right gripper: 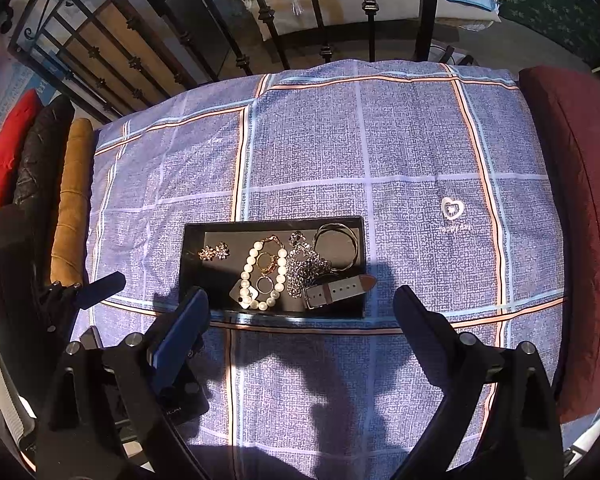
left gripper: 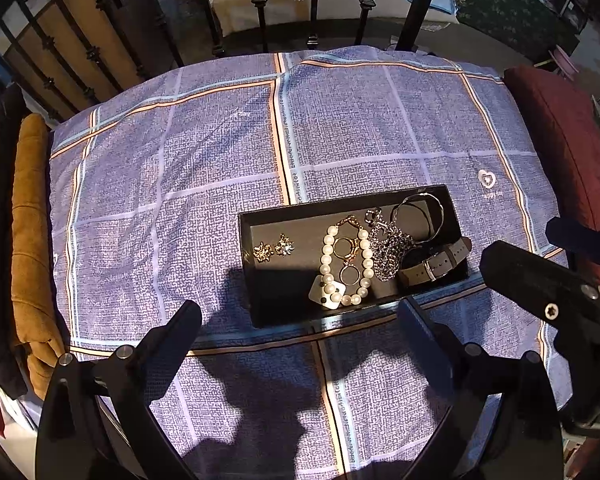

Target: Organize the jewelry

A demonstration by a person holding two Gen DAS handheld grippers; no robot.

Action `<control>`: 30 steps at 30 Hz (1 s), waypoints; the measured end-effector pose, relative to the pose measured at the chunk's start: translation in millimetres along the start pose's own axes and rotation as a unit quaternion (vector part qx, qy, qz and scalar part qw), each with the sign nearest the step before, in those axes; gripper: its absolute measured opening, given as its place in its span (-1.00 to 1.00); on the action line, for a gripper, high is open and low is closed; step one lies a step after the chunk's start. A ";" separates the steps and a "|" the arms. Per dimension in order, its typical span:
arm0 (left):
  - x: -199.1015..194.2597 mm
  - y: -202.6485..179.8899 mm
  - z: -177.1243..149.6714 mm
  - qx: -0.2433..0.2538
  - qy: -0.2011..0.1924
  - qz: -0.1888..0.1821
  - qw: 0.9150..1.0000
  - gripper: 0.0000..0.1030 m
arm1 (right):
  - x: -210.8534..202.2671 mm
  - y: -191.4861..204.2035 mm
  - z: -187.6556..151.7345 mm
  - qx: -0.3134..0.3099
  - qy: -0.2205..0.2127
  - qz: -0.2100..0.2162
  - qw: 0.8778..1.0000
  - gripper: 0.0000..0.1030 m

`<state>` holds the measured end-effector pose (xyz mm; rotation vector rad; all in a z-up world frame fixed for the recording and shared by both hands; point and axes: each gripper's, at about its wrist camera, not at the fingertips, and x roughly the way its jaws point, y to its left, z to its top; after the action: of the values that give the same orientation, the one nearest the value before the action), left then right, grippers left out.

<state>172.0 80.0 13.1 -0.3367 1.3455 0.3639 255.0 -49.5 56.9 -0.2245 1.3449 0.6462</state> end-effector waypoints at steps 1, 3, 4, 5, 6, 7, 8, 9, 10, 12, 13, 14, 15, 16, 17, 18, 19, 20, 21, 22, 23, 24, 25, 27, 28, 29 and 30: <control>1.0 0.9 0.3 -0.003 0.001 -0.002 1.000 0.86 | 0.1 -0.2 0.0 0.000 0.000 0.000 1.000 0.80; 4.1 2.1 0.4 -0.005 0.008 -0.002 1.000 0.86 | 0.1 0.1 0.5 -0.001 0.000 -0.001 1.000 0.80; 6.4 2.4 0.8 -0.005 0.015 -0.005 1.000 0.86 | 0.1 0.0 1.0 -0.001 0.001 -0.001 1.000 0.80; 7.7 3.1 1.1 -0.007 0.019 -0.005 1.000 0.86 | 0.3 0.1 1.4 -0.001 0.001 -0.001 1.000 0.80; 8.4 3.5 1.2 -0.008 0.020 0.000 1.000 0.86 | 0.5 0.4 1.5 -0.001 0.001 -0.001 1.000 0.80; 9.1 3.9 1.4 -0.008 0.021 0.000 1.000 0.86 | 0.8 0.9 1.5 -0.002 0.002 -0.001 1.000 0.80; 9.2 4.0 1.5 -0.008 0.021 -0.005 1.000 0.86 | 0.9 1.2 1.6 -0.003 0.002 -0.001 1.000 0.80; 8.8 4.2 1.9 -0.007 0.021 -0.012 1.000 0.86 | 1.0 1.4 1.7 -0.004 0.002 -0.001 1.000 0.80; 8.7 3.4 2.3 -0.005 0.021 -0.005 1.000 0.86 | 1.4 1.7 1.8 -0.004 0.002 -0.001 1.000 0.80; 7.2 0.9 2.0 0.003 0.017 0.023 1.000 0.87 | 1.3 1.5 1.6 -0.004 0.002 -0.001 1.000 0.80; 6.2 0.5 2.5 0.003 0.015 0.024 1.000 0.87 | 1.2 1.1 1.8 -0.003 0.001 -0.001 1.000 0.80; 6.0 0.8 3.1 0.001 0.017 0.014 1.000 0.87 | 1.3 0.9 1.9 -0.003 0.001 -0.001 1.000 0.80; 5.4 1.0 3.3 0.000 0.016 0.005 1.000 0.87 | 1.4 0.8 2.3 -0.004 0.002 -0.001 1.000 0.80; 4.9 0.9 3.5 -0.001 0.013 0.003 1.000 0.87 | 1.6 0.5 2.6 -0.003 0.002 -0.001 1.000 0.80; 4.2 0.3 4.0 0.000 0.011 0.000 1.000 0.87 | 1.7 0.5 2.7 -0.003 0.002 -0.001 1.000 0.80; 4.6 -0.7 4.6 0.002 0.012 -0.002 1.000 0.87 | 2.0 0.7 3.1 -0.003 0.002 -0.001 1.000 0.80; 4.7 -1.3 5.0 0.003 0.013 -0.009 1.000 0.87 | 2.3 0.8 3.5 -0.004 0.003 -0.001 1.000 0.80; 4.7 -1.9 5.1 0.004 0.013 -0.006 1.000 0.87 | 2.8 1.0 4.0 -0.004 0.004 0.000 1.000 0.80; 4.0 -2.3 5.3 0.003 0.011 -0.006 1.000 0.87 | 2.9 1.3 4.0 -0.005 0.004 0.000 1.000 0.80; 3.8 -2.2 5.5 0.001 0.010 -0.011 1.000 0.87 | 3.3 1.8 4.4 -0.006 0.004 -0.001 1.000 0.80; 3.6 -1.4 5.9 -0.001 0.010 -0.018 1.000 0.87 | 3.9 2.2 4.5 -0.007 0.006 -0.001 1.000 0.80; 3.5 -1.2 6.0 -0.003 0.011 -0.024 1.000 0.87 | 4.8 2.7 4.7 -0.007 0.007 -0.001 1.000 0.80; 3.1 -1.3 6.4 -0.003 0.009 -0.021 1.000 0.87 | 5.4 3.1 4.8 -0.008 0.007 -0.001 1.000 0.80; 2.1 -3.2 6.3 0.005 0.007 -0.015 1.000 0.87 | 6.0 3.7 4.7 -0.009 0.008 0.000 1.000 0.80; 2.1 -3.9 6.3 0.007 0.006 -0.013 1.000 0.87 | 6.8 4.1 4.9 -0.009 0.010 0.000 1.000 0.80; 2.2 -4.4 6.5 0.008 0.006 -0.010 1.000 0.87 | 7.0 4.4 4.8 -0.010 0.009 0.000 1.000 0.80; 2.8 -4.5 6.6 0.009 0.007 -0.011 1.000 0.87 | 7.1 4.5 4.9 -0.010 0.009 0.000 1.000 0.80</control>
<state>180.3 79.1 11.7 -0.3394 1.3571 0.3315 257.1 -41.2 52.3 -0.2472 1.3568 0.6588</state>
